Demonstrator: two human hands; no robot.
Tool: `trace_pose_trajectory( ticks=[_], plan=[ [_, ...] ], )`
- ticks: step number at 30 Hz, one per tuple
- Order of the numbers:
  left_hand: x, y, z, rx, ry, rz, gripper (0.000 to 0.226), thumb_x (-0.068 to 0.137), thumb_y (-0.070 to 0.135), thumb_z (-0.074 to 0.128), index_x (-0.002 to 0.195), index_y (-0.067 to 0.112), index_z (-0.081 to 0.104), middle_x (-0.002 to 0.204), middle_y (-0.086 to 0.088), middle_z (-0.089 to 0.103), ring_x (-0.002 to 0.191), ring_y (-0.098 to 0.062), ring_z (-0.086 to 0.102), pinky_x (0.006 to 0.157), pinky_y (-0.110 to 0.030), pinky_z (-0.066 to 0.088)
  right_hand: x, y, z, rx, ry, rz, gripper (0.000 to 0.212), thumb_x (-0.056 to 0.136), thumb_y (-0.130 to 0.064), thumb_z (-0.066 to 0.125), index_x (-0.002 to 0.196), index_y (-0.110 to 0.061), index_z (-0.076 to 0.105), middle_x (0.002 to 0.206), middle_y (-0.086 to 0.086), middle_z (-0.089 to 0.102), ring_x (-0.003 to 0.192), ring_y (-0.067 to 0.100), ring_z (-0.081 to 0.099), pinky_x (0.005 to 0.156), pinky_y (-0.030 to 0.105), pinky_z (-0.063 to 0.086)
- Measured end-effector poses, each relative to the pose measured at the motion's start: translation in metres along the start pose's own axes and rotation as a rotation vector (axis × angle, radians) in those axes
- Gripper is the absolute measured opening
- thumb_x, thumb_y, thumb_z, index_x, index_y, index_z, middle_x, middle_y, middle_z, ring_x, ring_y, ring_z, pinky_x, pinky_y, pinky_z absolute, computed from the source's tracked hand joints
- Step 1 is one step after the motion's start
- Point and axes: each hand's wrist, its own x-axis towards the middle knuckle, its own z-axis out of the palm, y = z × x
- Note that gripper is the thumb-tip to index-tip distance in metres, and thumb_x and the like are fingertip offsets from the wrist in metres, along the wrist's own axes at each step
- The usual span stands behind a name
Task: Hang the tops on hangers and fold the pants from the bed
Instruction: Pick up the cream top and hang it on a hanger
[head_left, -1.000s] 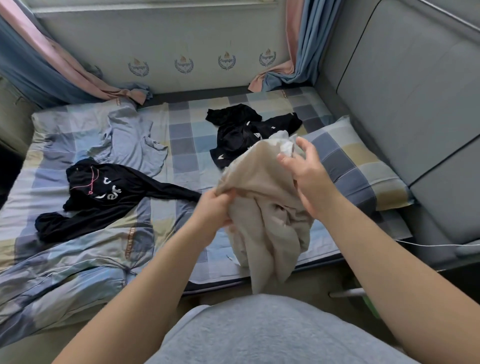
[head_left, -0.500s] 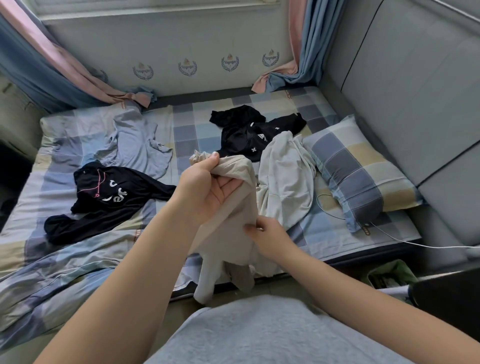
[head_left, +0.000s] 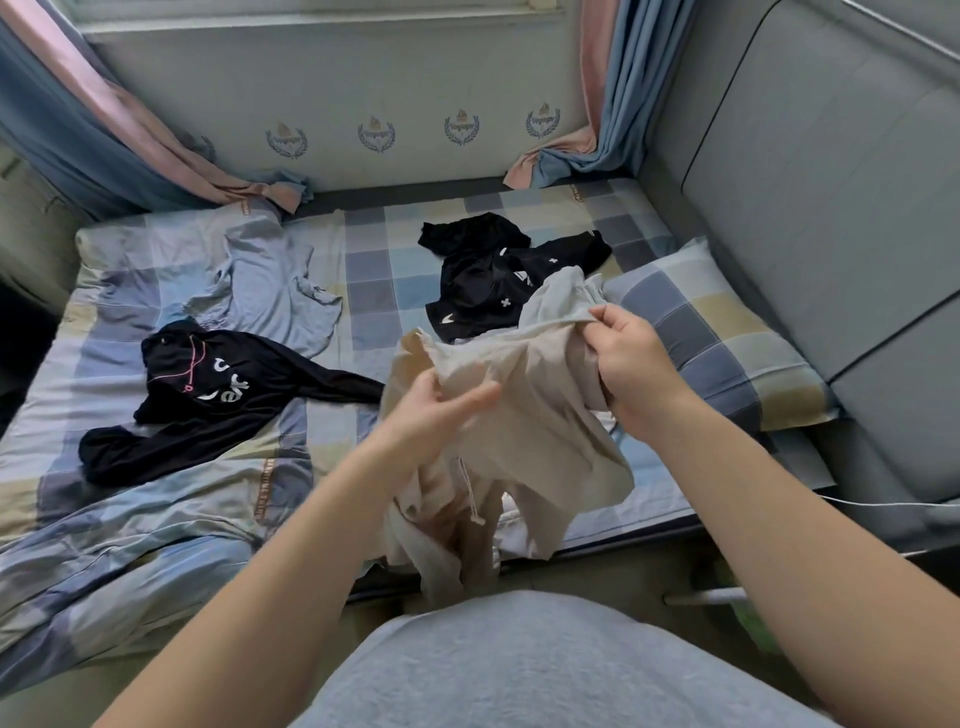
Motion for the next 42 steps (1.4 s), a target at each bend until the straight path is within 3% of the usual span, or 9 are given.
trace_pose_trajectory(
  ticks=[3,8,12,17,22,26,33,37,42],
  plan=[
    [-0.005,-0.014,0.025,0.206,-0.047,0.054,0.145,0.048,0.081,0.079,0.159,0.038,-0.004,0.165,0.008,0.015,0.148,-0.015,0.027,0.118,-0.043,0.030,0.002,-0.008,0.006,0.215,0.008,0.050,0.023,0.105,-0.009,0.044,0.089,-0.014,0.060,0.077,0.006,0.065,0.070,0.017,0.061,0.069,0.033,0.053],
    [-0.008,-0.025,0.043,0.565,0.019,0.597,0.149,0.044,0.084,0.075,0.149,0.052,-0.025,0.157,0.024,-0.034,0.146,-0.003,-0.031,0.118,-0.048,0.002,0.002,-0.018,0.007,0.458,-0.063,0.129,0.018,0.107,-0.009,0.038,0.111,-0.003,0.055,0.080,0.013,0.071,0.065,0.020,0.071,0.059,0.034,0.060],
    [-0.005,-0.033,0.044,0.688,0.139,0.622,0.145,0.054,0.072,0.080,0.156,0.040,-0.017,0.166,0.004,-0.024,0.154,-0.016,-0.016,0.116,-0.046,0.014,0.001,-0.021,0.005,0.617,-0.131,0.173,0.025,0.108,-0.009,0.033,0.112,0.003,0.055,0.084,0.019,0.072,0.071,0.026,0.074,0.061,0.035,0.061],
    [0.003,-0.030,0.032,0.571,0.325,0.537,0.015,0.090,0.007,0.061,0.101,0.017,0.062,0.116,-0.005,0.065,0.104,-0.025,0.059,0.079,-0.035,0.049,0.003,-0.017,0.001,0.662,-0.122,0.202,0.030,0.108,-0.012,0.036,0.105,0.002,0.061,0.082,0.016,0.075,0.072,0.025,0.075,0.063,0.035,0.061],
    [0.000,0.023,-0.007,0.105,0.391,0.500,0.027,0.091,-0.007,0.045,0.076,0.015,0.049,0.070,0.001,0.052,0.060,-0.002,0.044,0.054,-0.018,0.036,0.011,0.005,-0.008,0.446,-0.031,0.125,0.022,0.105,-0.015,0.047,0.125,-0.009,0.054,0.108,0.013,0.068,0.082,0.021,0.071,0.071,0.040,0.060],
    [-0.004,0.072,-0.026,-0.024,0.256,0.412,0.023,0.095,0.002,0.047,0.088,0.006,0.069,0.085,-0.010,0.069,0.077,-0.020,0.062,0.068,-0.037,0.052,0.001,0.025,-0.009,0.061,-0.320,-0.070,0.090,0.083,-0.045,0.072,0.156,-0.038,0.020,0.163,-0.014,0.024,0.143,0.003,0.032,0.113,0.037,0.036],
    [0.001,0.088,-0.014,-0.395,0.000,0.083,0.023,0.102,0.007,0.046,0.087,0.007,0.063,0.077,-0.005,0.067,0.063,-0.013,0.067,0.057,-0.022,0.057,-0.015,0.072,0.036,-0.416,-0.470,-0.090,0.024,0.090,-0.023,0.072,0.071,-0.034,0.063,0.065,-0.014,0.060,0.067,0.008,0.056,0.066,0.026,0.043],
    [0.008,0.076,-0.027,-0.586,0.052,0.018,0.019,0.105,0.015,0.046,0.100,0.008,0.063,0.071,-0.003,0.067,0.057,-0.011,0.066,0.049,-0.019,0.051,-0.012,0.081,0.025,-0.407,-0.366,0.034,0.022,0.099,-0.024,0.059,0.080,-0.017,0.066,0.071,-0.005,0.065,0.074,0.016,0.059,0.070,0.035,0.046],
    [0.016,0.044,-0.035,-0.405,-0.095,0.067,0.034,0.091,0.053,0.062,0.113,0.028,0.068,0.102,0.002,0.074,0.100,-0.019,0.066,0.094,-0.040,0.048,-0.008,0.061,0.021,-0.021,-0.215,0.178,0.019,0.100,-0.020,0.060,0.091,-0.008,0.071,0.079,0.007,0.075,0.072,0.020,0.072,0.069,0.032,0.060]
  ],
)
